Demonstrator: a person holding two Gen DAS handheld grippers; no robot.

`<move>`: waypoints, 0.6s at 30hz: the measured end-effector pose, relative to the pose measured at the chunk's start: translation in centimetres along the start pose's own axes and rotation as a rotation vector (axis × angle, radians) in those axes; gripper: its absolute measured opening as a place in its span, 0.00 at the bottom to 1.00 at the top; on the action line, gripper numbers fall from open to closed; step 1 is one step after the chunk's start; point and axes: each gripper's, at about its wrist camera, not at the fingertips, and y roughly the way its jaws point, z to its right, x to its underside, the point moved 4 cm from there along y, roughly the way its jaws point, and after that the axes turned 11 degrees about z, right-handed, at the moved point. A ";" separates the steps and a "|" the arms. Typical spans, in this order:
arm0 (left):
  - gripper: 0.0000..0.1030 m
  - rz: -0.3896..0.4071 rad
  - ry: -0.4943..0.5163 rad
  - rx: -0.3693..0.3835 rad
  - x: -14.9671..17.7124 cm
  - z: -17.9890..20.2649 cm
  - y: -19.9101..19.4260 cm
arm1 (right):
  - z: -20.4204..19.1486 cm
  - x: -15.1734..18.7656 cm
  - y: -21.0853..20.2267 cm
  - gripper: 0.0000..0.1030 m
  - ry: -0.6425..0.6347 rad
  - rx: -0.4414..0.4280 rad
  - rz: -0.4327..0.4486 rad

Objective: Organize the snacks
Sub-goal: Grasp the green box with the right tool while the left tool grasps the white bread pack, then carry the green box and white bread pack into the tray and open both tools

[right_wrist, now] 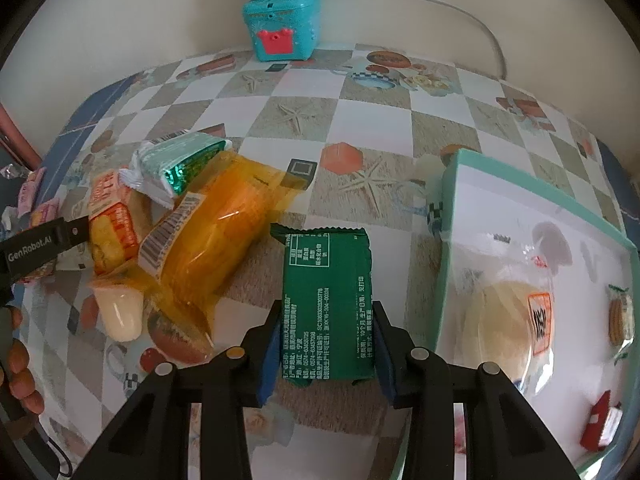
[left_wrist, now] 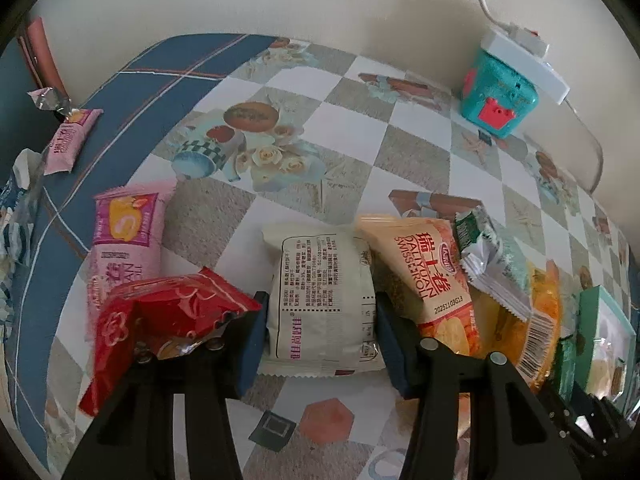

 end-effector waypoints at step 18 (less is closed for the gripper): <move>0.52 0.210 0.016 0.107 -3.0 3.2 -10.7 | 7.8 -0.4 -9.5 0.41 0.107 0.020 0.167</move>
